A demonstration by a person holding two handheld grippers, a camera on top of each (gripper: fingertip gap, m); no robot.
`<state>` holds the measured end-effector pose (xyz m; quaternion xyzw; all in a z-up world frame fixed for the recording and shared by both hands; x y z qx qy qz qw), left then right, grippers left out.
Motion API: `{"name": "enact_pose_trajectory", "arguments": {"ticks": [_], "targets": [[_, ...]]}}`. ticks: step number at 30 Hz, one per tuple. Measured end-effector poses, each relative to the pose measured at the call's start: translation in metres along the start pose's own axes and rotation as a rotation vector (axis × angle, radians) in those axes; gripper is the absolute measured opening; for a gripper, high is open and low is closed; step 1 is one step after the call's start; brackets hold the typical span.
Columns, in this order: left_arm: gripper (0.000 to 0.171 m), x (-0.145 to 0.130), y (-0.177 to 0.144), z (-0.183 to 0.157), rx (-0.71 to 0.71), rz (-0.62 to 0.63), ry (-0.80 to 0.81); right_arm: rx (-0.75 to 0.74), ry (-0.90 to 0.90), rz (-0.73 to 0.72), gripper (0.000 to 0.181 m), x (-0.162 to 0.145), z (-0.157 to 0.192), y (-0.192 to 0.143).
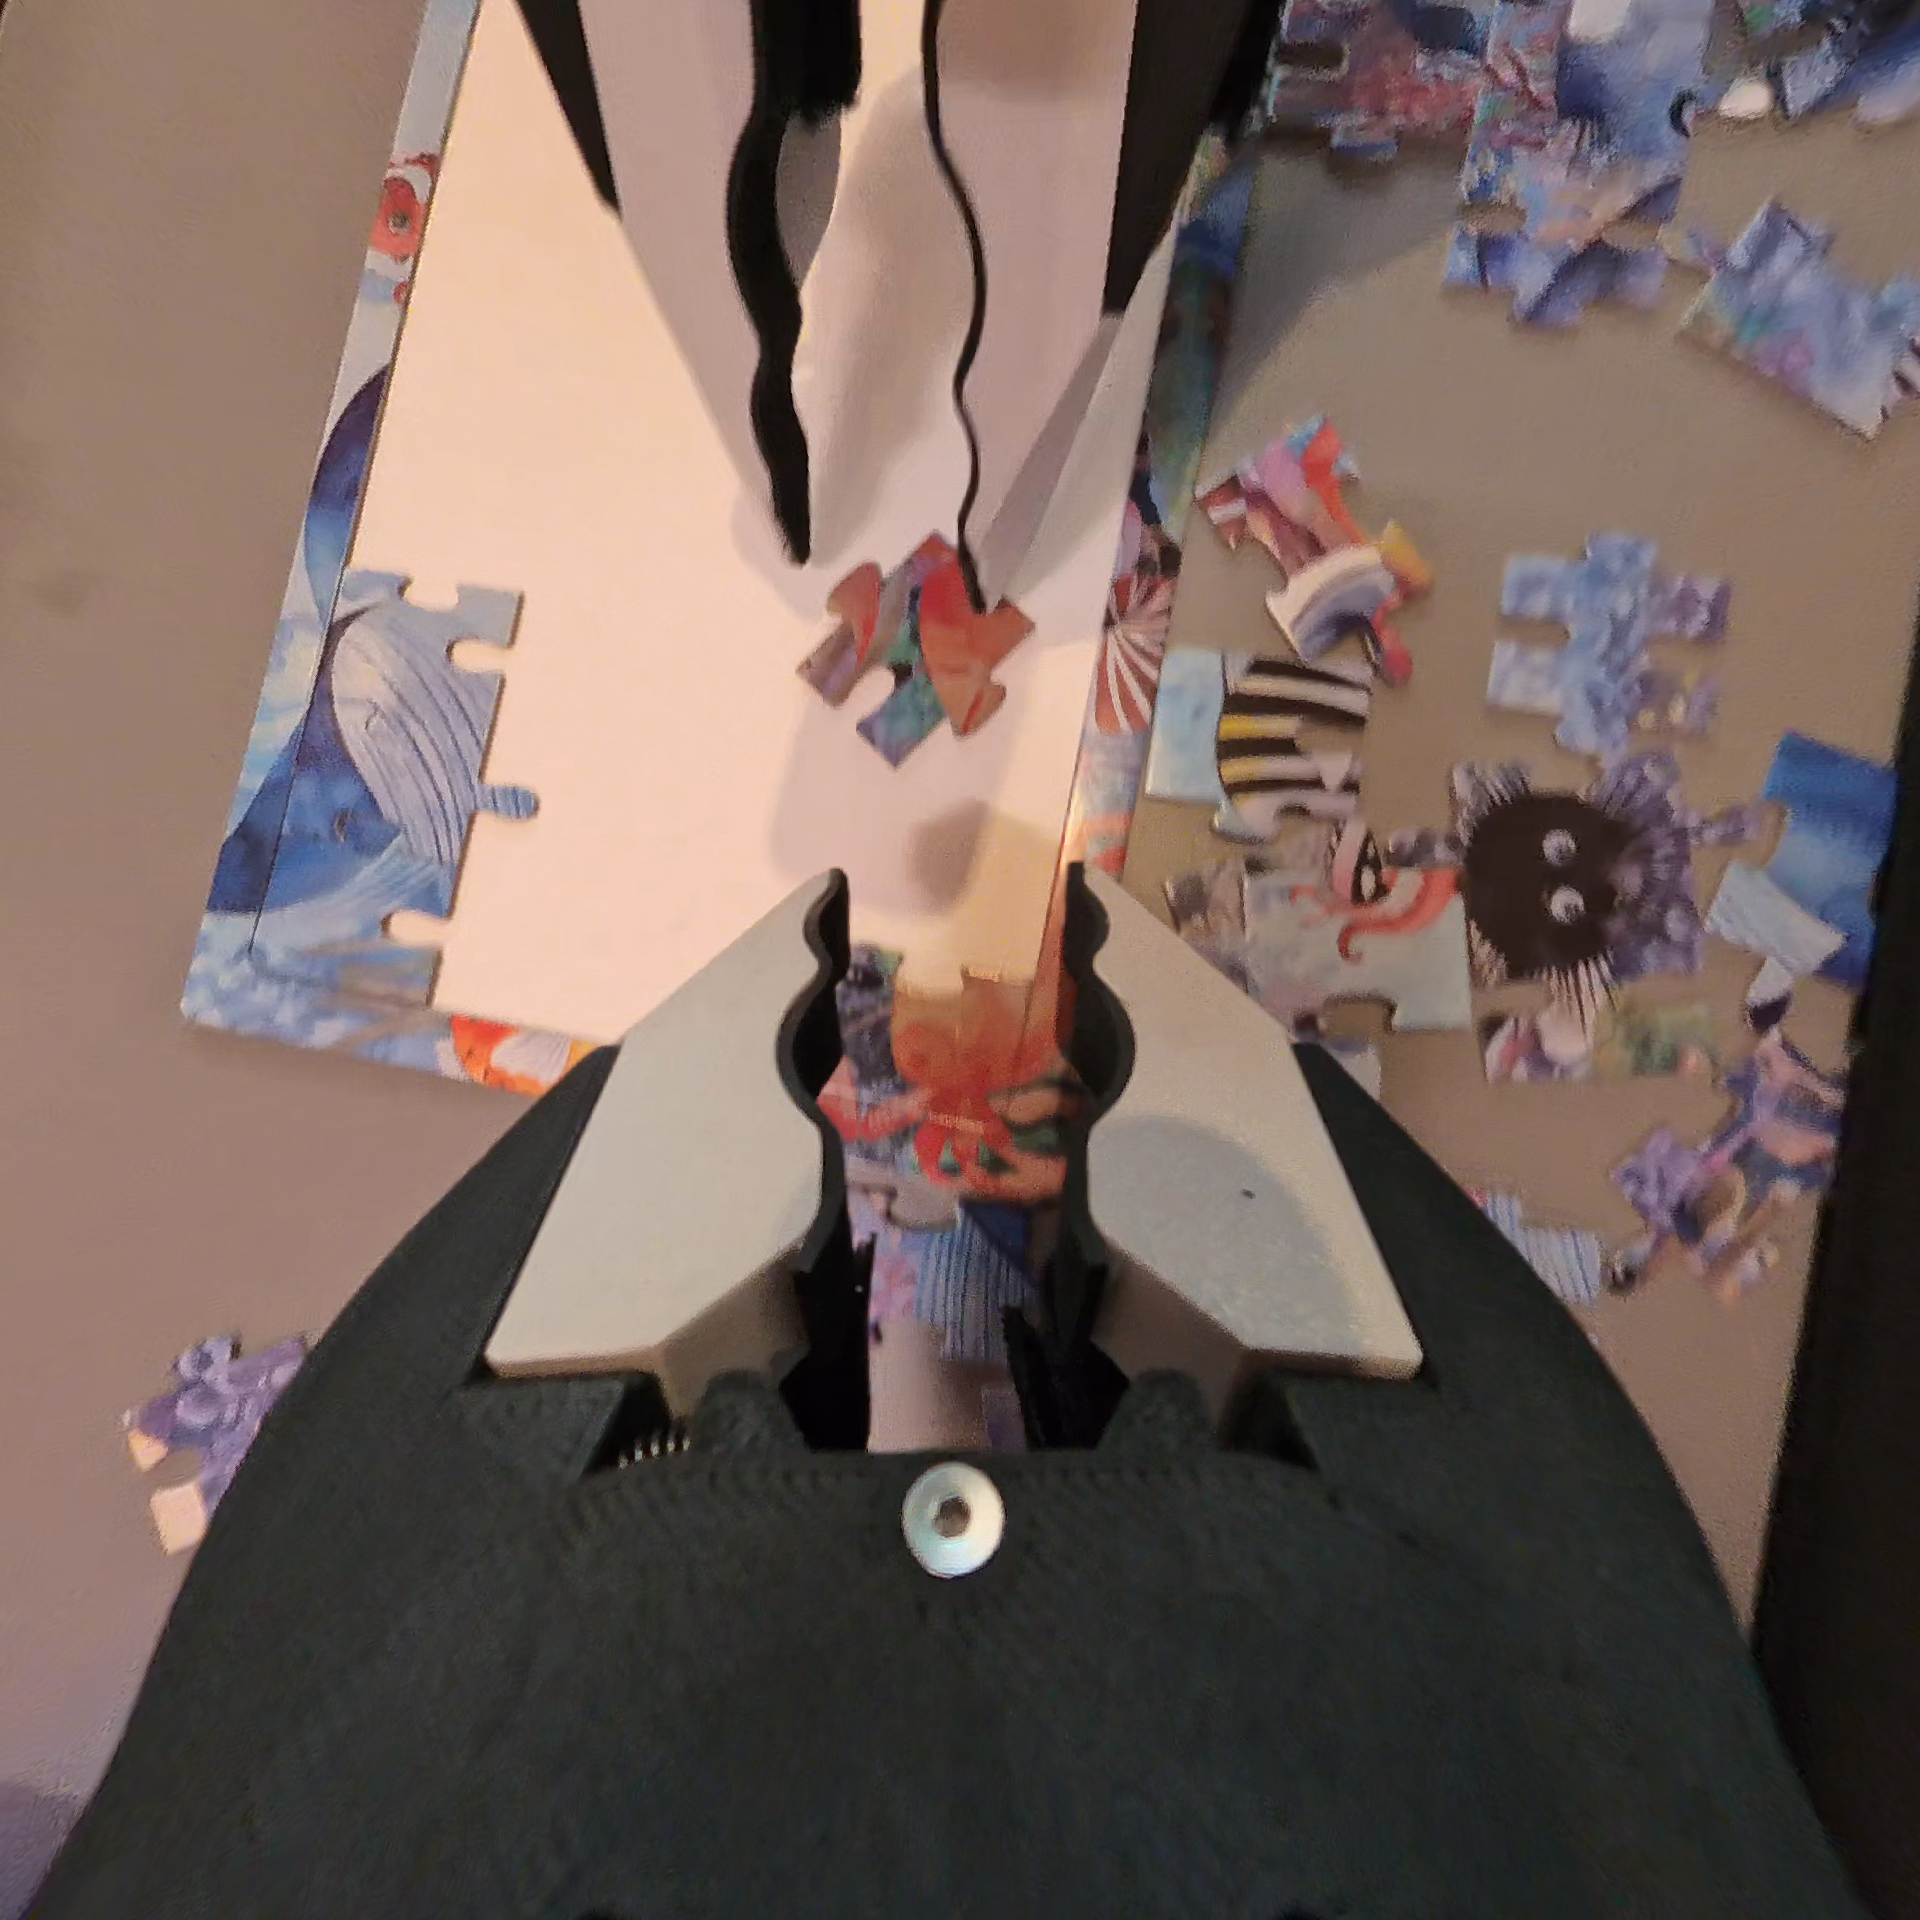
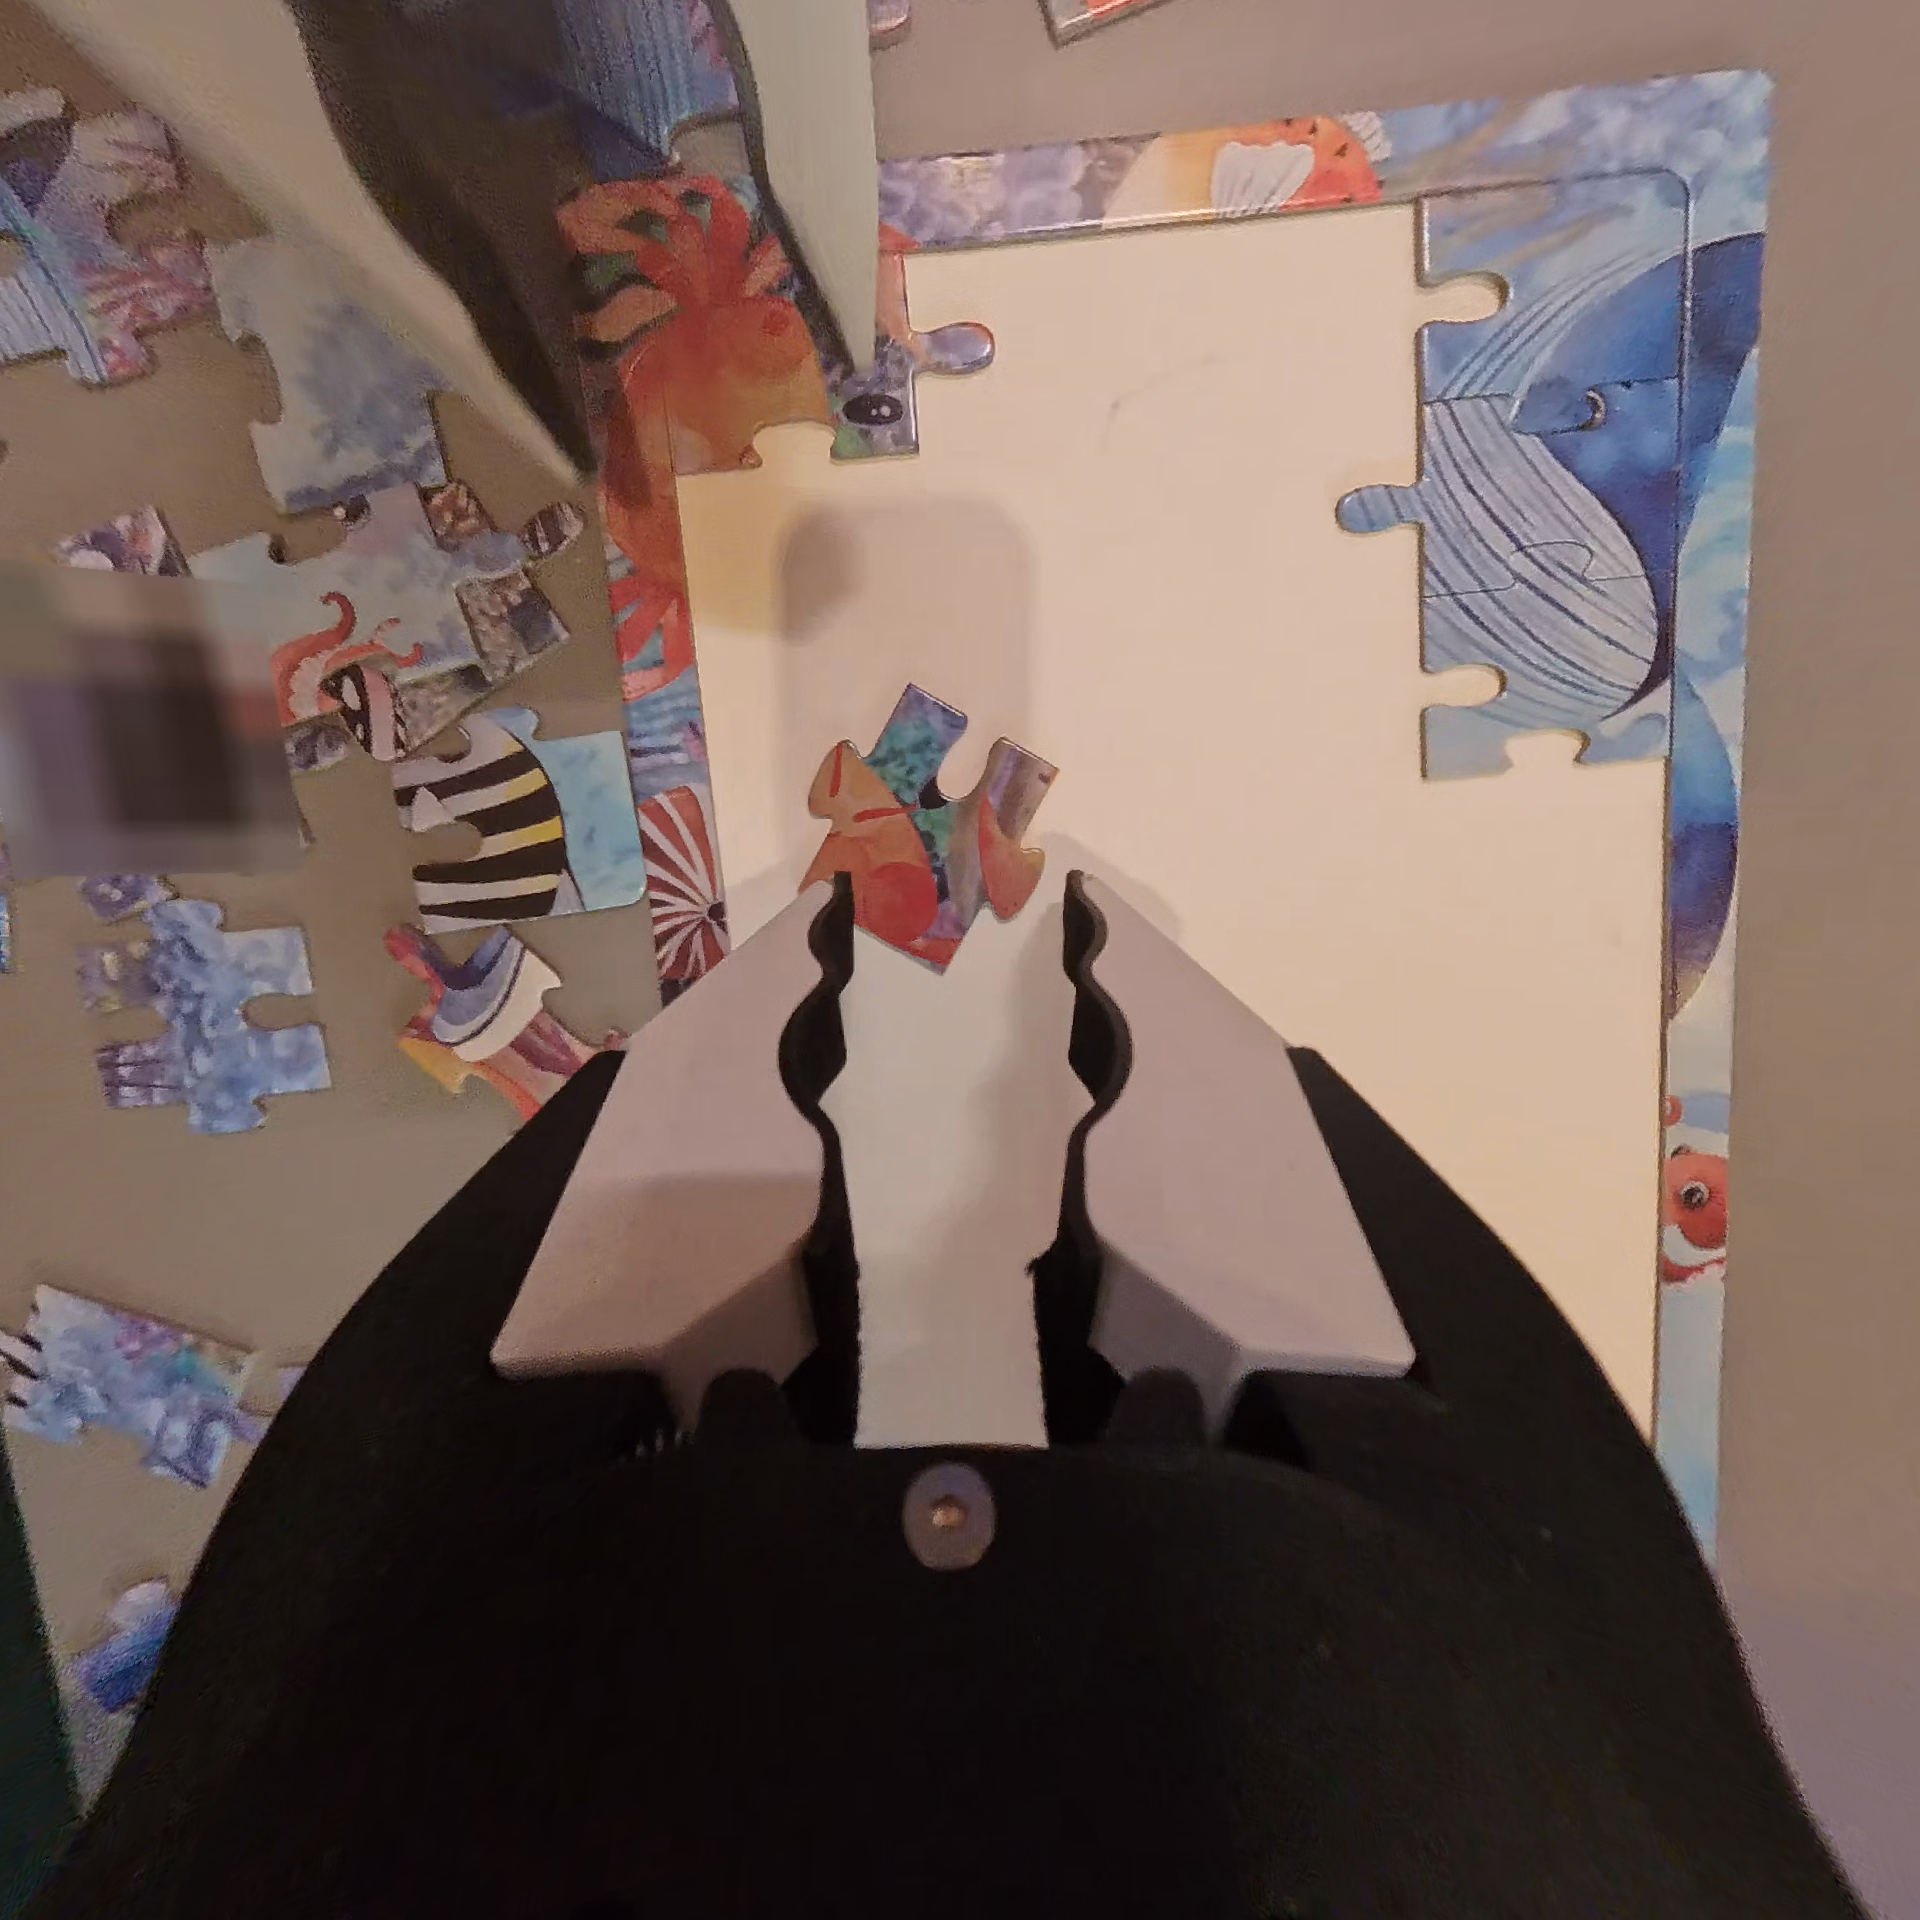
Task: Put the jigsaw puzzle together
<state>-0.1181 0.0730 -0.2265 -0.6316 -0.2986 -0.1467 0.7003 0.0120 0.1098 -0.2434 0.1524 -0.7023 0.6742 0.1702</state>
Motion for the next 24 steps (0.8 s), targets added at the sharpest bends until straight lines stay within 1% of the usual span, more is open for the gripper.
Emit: {"name": "enact_pose_trajectory", "arguments": {"ticks": [1, 3, 5, 6, 7, 8, 9, 12, 13, 18, 19, 20, 21, 23, 24], "targets": [[0.042, 0.005, 0.008, 0.001, 0.016, 0.014, -0.006, 0.002, -0.007, -0.001, 0.039, -0.002, -0.002, 0.002], [0.044, 0.010, 0.024, 0.002, 0.030, 0.045, -0.002, 0.058, -0.007, -0.034, 0.038, -0.003, -0.002, 0.006], [0.046, 0.013, 0.039, 0.000, -0.003, 0.069, -0.023, 0.098, 0.005, -0.079, 0.040, -0.004, -0.001, 0.006], [0.046, 0.013, 0.045, 0.000, -0.006, 0.072, -0.029, 0.104, 0.003, -0.097, 0.040, -0.005, -0.001, 0.006], [0.046, 0.017, 0.046, 0.000, -0.013, 0.039, -0.040, 0.102, 0.013, -0.112, 0.038, -0.006, -0.002, 0.006], [0.046, 0.018, 0.049, 0.002, -0.008, 0.041, -0.049, 0.107, 0.026, -0.128, 0.038, -0.007, -0.002, 0.006], [0.043, 0.019, 0.050, 0.002, -0.015, 0.034, -0.050, 0.109, 0.031, -0.140, 0.039, -0.008, -0.002, 0.006], [0.041, 0.020, 0.051, 0.003, -0.029, 0.043, -0.037, 0.114, 0.065, -0.150, 0.035, -0.009, -0.001, 0.005], [0.040, 0.020, 0.051, 0.005, -0.026, 0.052, -0.025, 0.121, 0.078, -0.151, 0.030, -0.009, 0.001, 0.005], [0.033, 0.018, 0.043, 0.018, 0.014, 0.118, 0.090, 0.105, 0.119, -0.156, 0.031, -0.010, 0.010, 0.004], [0.028, 0.018, 0.041, 0.022, 0.023, 0.123, 0.098, 0.124, 0.119, -0.157, 0.031, -0.010, 0.015, 0.004], [0.028, 0.016, 0.039, 0.027, 0.045, 0.141, 0.096, 0.148, 0.117, -0.166, 0.030, -0.009, 0.019, 0.004], [0.030, 0.015, 0.037, 0.029, 0.039, 0.148, 0.091, 0.153, 0.117, -0.172, 0.030, -0.008, 0.022, 0.005], [0.031, 0.016, 0.033, 0.023, -0.054, 0.099, 0.070, 0.071, 0.103, -0.153, 0.035, -0.009, 0.017, 0.003], [0.031, 0.016, 0.031, 0.021, -0.069, 0.087, 0.068, 0.041, 0.098, -0.162, 0.038, -0.008, 0.015, 0.001]]}}
Point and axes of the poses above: each gripper's, where its closed fingertips meet, y out along the fingers, x out of its top, z = x × y across the jaws, the point moved 7 cm from there along -y, back along the fingers, and after that the axes turned 5 degrees about -y, right-handed, at the moved point
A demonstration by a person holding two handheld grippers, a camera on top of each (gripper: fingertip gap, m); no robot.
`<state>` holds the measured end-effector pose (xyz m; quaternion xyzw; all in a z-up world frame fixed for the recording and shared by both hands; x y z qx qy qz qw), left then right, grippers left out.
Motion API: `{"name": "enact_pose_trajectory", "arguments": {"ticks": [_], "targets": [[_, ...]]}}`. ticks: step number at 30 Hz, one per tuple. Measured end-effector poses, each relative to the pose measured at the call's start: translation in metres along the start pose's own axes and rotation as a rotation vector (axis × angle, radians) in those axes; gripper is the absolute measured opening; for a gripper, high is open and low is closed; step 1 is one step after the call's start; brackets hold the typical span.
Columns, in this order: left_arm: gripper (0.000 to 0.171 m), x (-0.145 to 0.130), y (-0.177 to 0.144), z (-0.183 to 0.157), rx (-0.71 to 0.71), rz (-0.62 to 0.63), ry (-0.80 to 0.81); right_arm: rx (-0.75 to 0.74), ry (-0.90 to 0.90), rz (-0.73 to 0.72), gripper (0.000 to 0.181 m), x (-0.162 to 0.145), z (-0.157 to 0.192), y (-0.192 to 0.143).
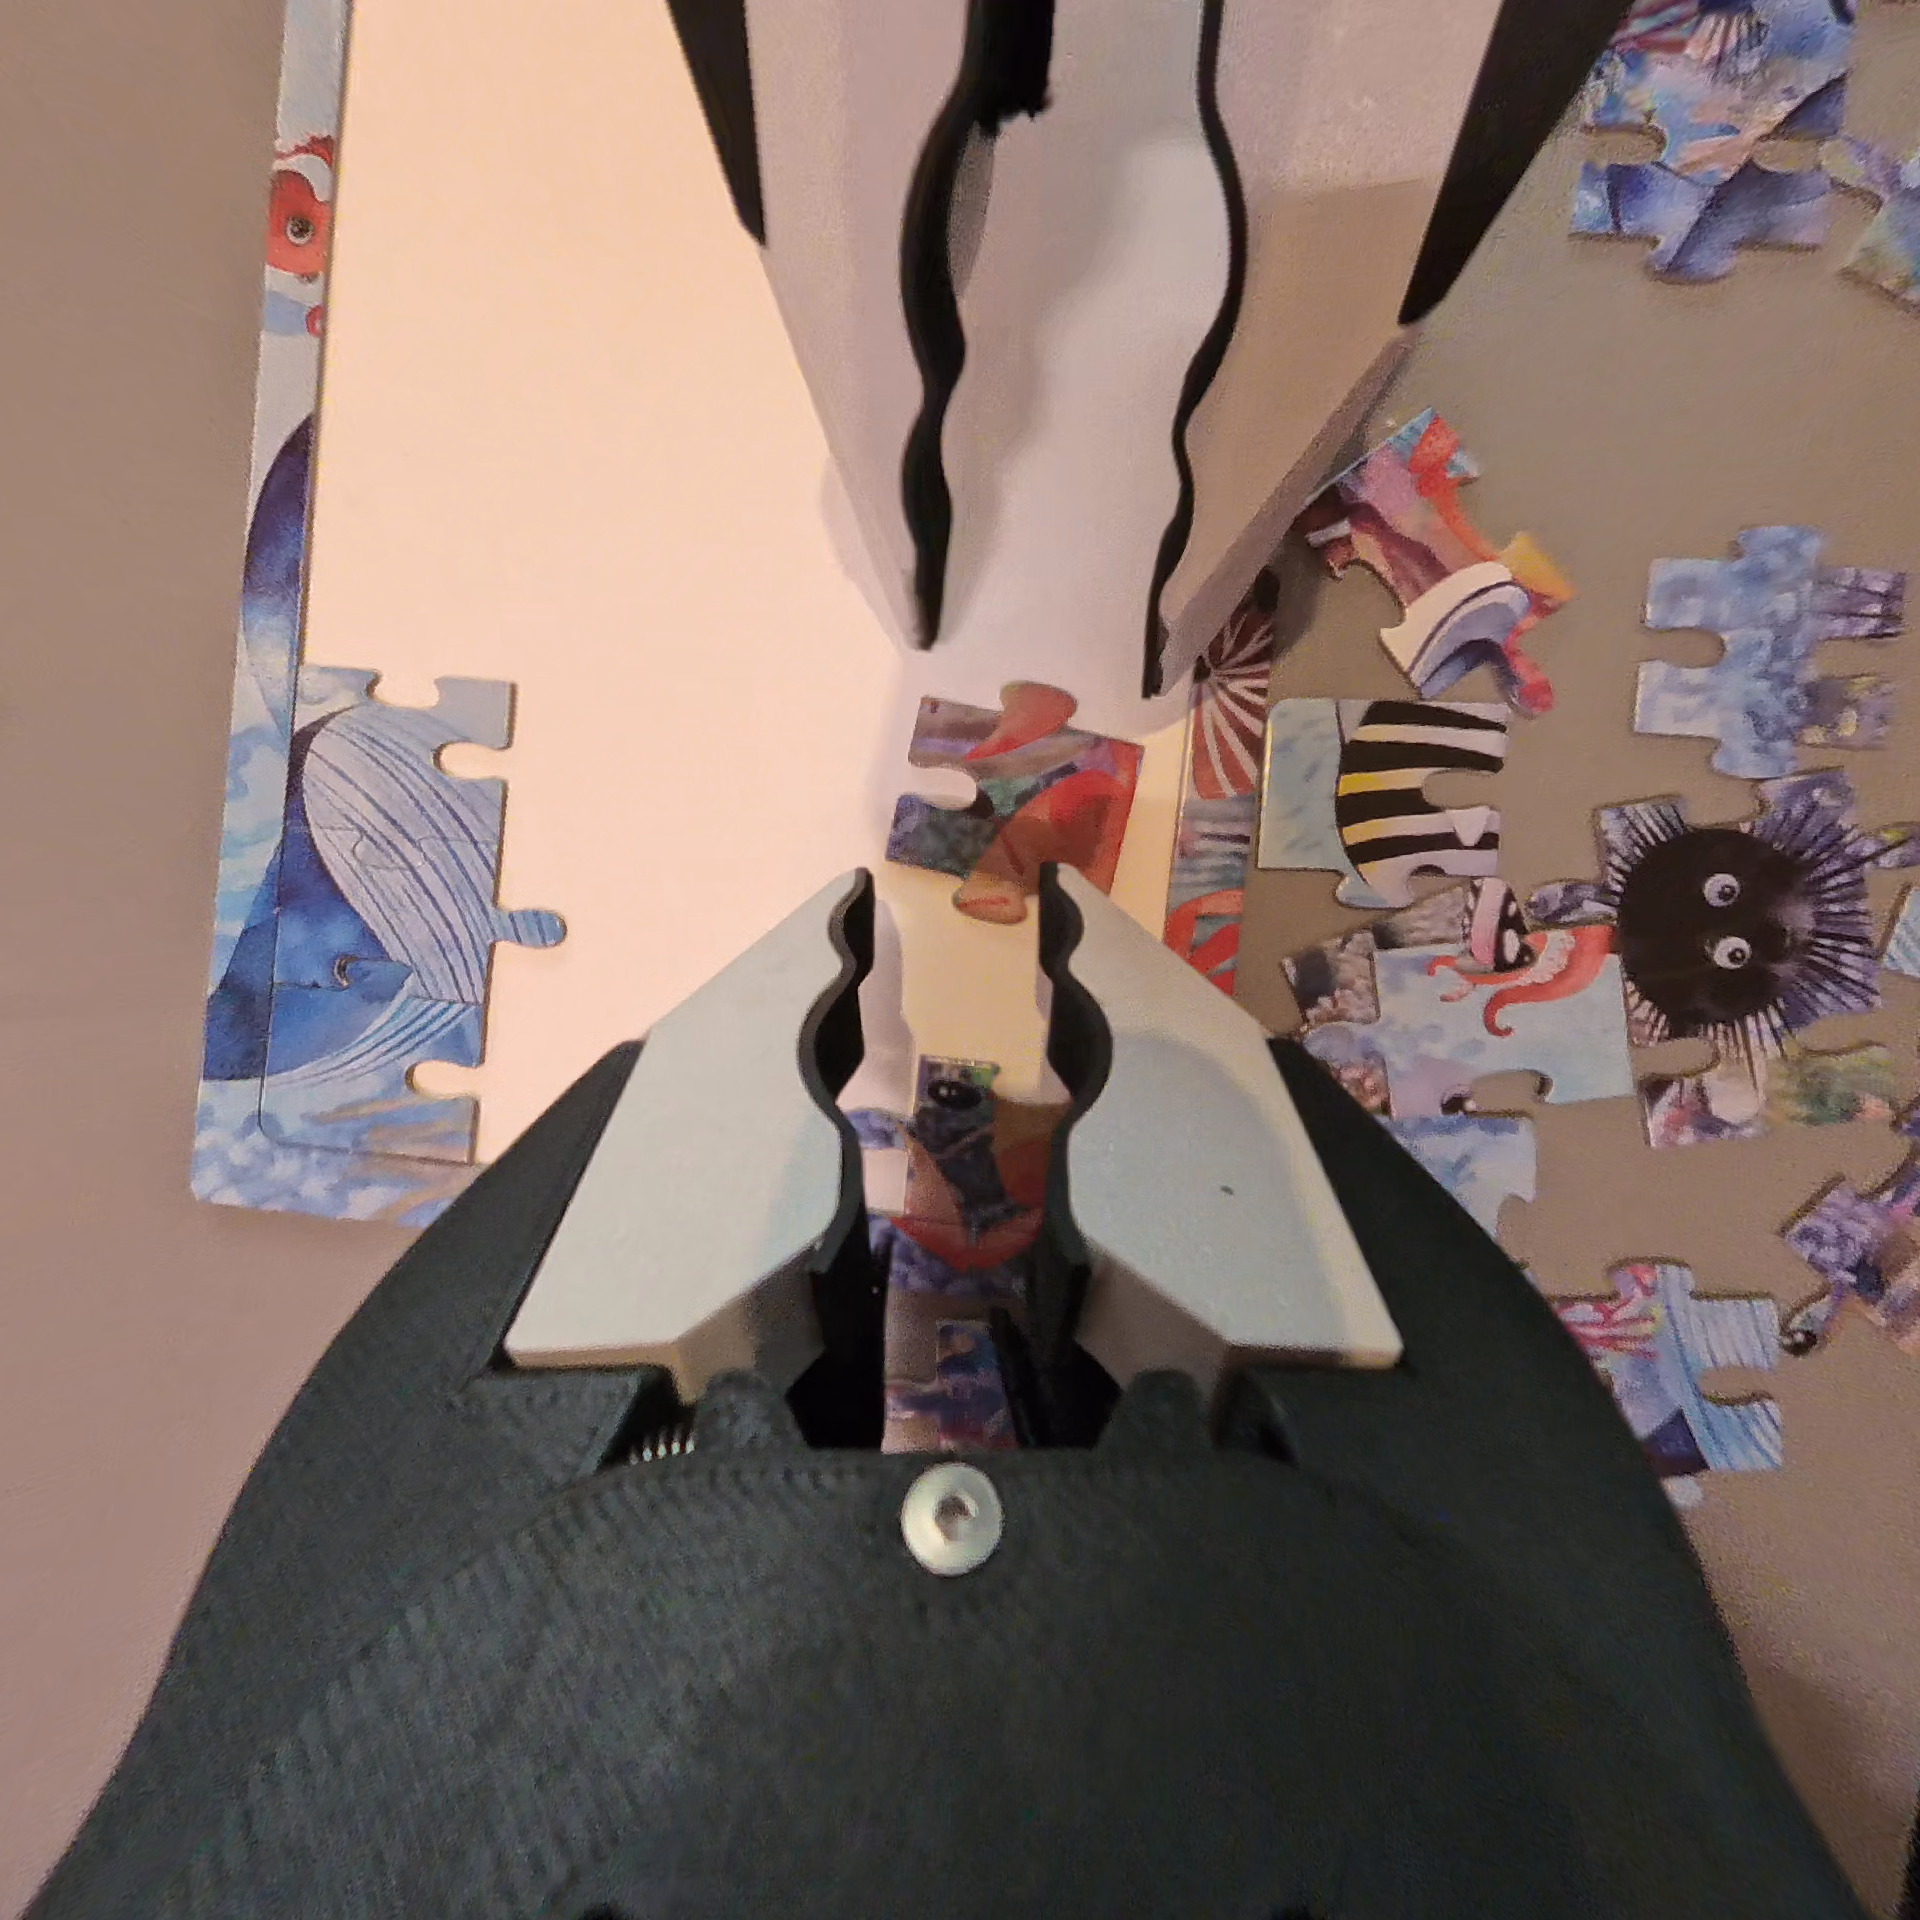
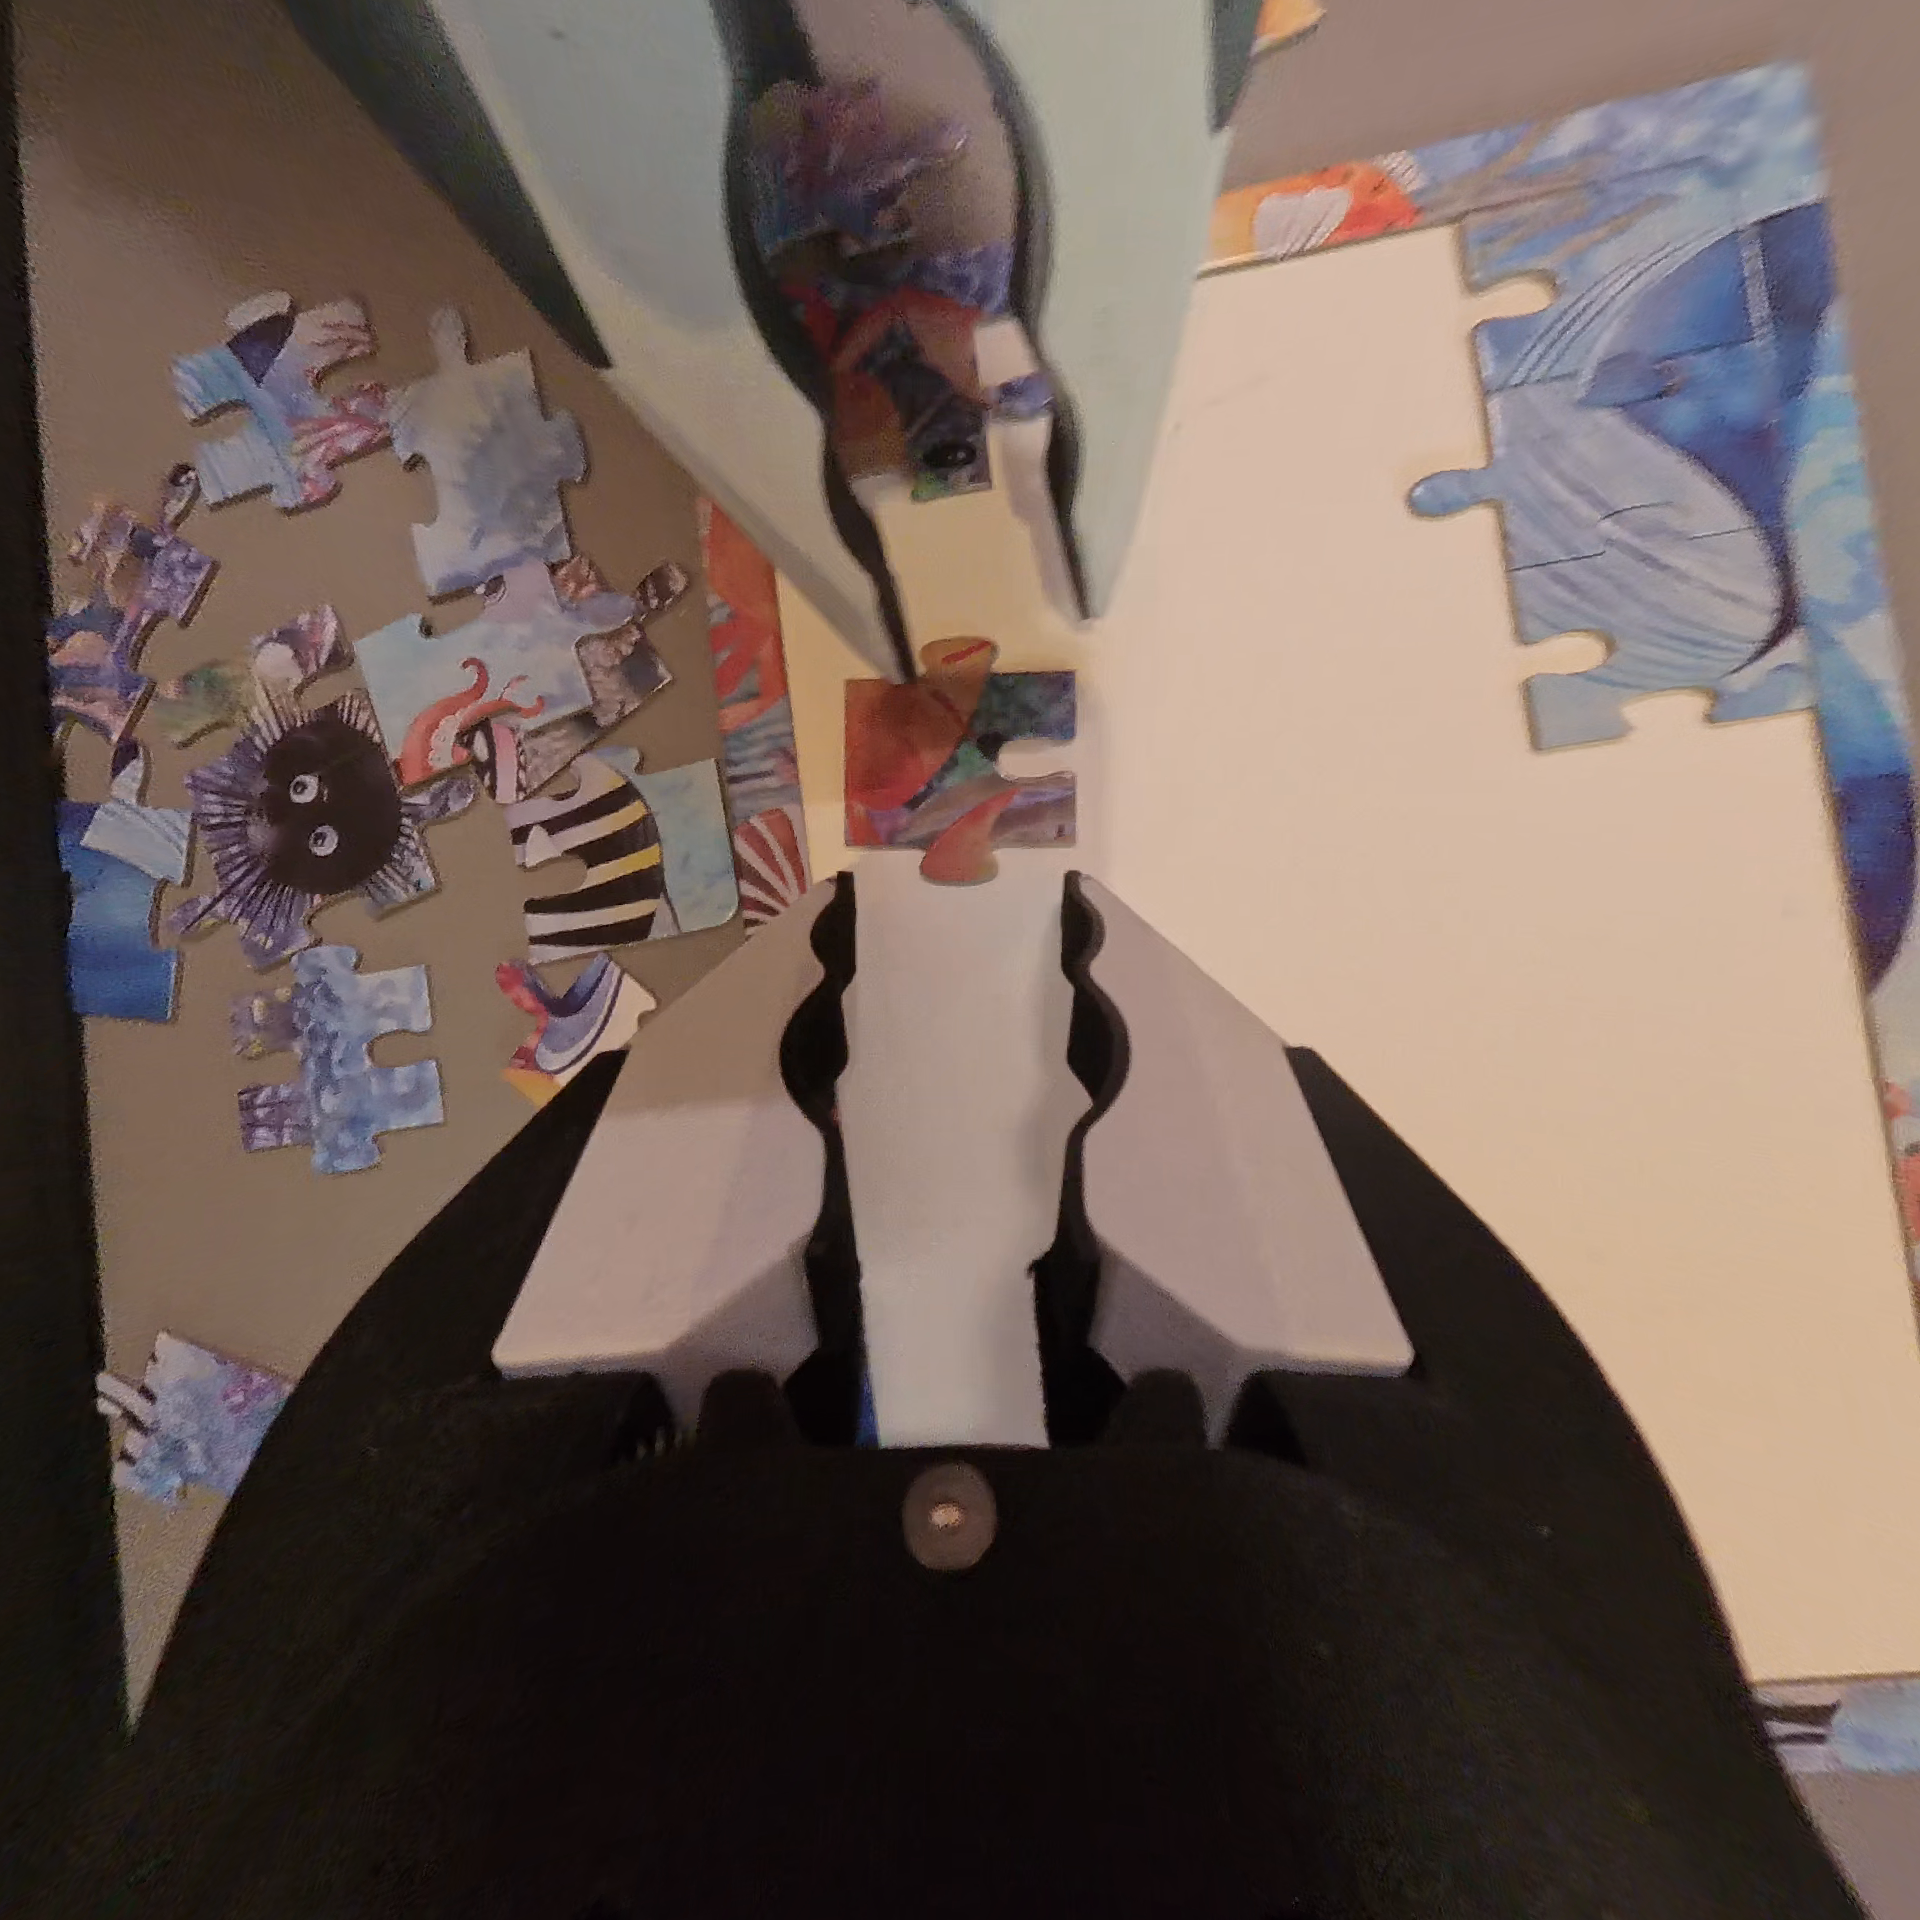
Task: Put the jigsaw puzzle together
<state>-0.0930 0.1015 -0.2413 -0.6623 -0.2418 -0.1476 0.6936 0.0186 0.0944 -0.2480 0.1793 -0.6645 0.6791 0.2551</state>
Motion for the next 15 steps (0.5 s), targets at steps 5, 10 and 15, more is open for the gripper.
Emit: {"name": "enact_pose_trajectory", "arguments": {"ticks": [5, 10, 15], "targets": [[0.037, -0.009, 0.001, -0.001, 0.005, 0.030, 0.011, -0.048, -0.037, 0.007, 0.050, 0.009, 0.005, 0.011], [0.044, -0.006, 0.007, -0.004, -0.023, 0.026, 0.033, -0.065, -0.055, 0.030, 0.044, 0.011, 0.004, 0.016], [0.048, -0.004, 0.007, -0.001, -0.036, 0.027, 0.054, -0.086, -0.086, 0.010, 0.043, 0.011, 0.006, 0.016]]}}
Point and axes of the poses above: each gripper's, where its closed fingertips meet, y out along the fingers, x out of its top, z = x × y across the jaws, the point moved 7 cm from there along -y, back along the fingers, and after that the axes turned 5 degrees about -y, right-handed, at the moved point
